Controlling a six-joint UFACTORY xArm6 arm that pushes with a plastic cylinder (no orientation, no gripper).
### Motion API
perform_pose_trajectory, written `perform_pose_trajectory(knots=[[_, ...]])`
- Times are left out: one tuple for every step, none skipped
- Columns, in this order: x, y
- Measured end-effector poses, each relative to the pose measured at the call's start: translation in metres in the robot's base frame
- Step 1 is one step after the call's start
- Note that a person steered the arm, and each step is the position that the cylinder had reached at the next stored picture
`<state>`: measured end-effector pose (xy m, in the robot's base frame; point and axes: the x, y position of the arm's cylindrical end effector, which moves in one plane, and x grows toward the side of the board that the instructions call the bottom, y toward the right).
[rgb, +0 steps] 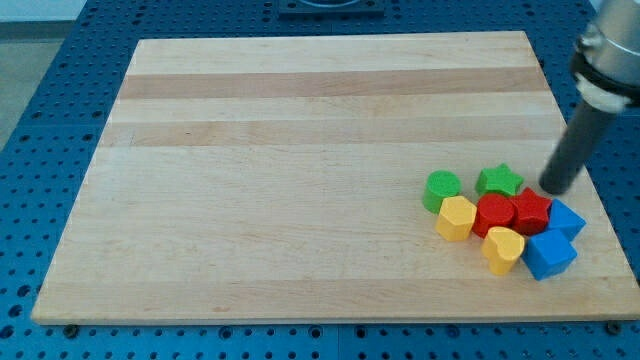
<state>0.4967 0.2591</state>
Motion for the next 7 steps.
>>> perform_pose_trajectory(knots=[[0.033, 0.028], [0.072, 0.037], [0.116, 0.017], [0.12, -0.002], [0.109, -0.019], [0.109, -0.038], [0.106, -0.045]])
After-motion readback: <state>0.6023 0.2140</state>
